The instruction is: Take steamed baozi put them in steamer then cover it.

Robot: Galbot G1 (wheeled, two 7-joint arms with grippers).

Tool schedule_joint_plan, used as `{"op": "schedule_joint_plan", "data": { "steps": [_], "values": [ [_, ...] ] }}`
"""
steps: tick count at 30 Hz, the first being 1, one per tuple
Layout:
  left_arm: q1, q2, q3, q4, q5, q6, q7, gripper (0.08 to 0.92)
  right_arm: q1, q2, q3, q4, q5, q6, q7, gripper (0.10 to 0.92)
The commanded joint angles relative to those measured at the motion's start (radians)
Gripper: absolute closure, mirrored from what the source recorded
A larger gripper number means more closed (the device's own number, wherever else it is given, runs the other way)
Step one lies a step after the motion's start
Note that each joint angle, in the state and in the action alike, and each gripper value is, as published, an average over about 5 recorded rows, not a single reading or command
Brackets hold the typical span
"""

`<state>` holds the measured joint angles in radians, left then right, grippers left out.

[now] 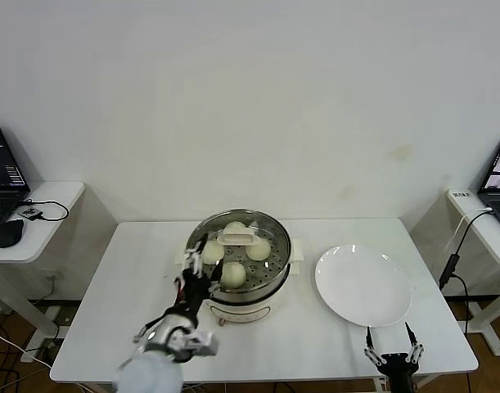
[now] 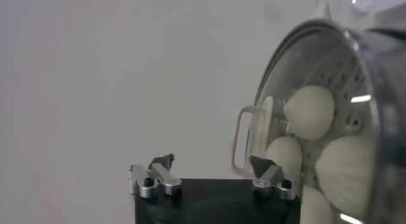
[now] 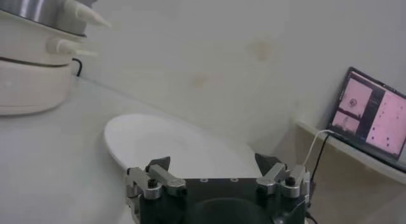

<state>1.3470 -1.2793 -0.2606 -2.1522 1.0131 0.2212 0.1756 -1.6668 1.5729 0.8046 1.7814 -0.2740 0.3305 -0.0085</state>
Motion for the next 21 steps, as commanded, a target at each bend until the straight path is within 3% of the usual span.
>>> {"op": "schedule_joint_plan", "data": {
  "steps": [1,6,14,21],
  "values": [
    [0.345,0.044,-0.306,-0.061,-1.048,-0.300,-0.249,0.178,-0.018,-0.015,-0.019,0.000,0.030,0.013,-0.003,0.203],
    [0.397,0.027,-0.317,0.004,-1.277,-0.332,-0.305,0.177,-0.048,-0.042,-0.045,0.012,0.080,0.019,-0.021,0.203],
    [0.434,0.002,-0.337,0.107,-1.309,-0.391,-0.274,0.177,-0.118,-0.071,-0.087,0.069,0.127,-0.015,-0.059,0.203],
    [0.476,-0.002,-0.364,0.112,-1.349,-0.386,-0.283,0.177,-0.145,-0.071,-0.131,0.117,0.164,-0.038,-0.081,0.203]
  ]
}}
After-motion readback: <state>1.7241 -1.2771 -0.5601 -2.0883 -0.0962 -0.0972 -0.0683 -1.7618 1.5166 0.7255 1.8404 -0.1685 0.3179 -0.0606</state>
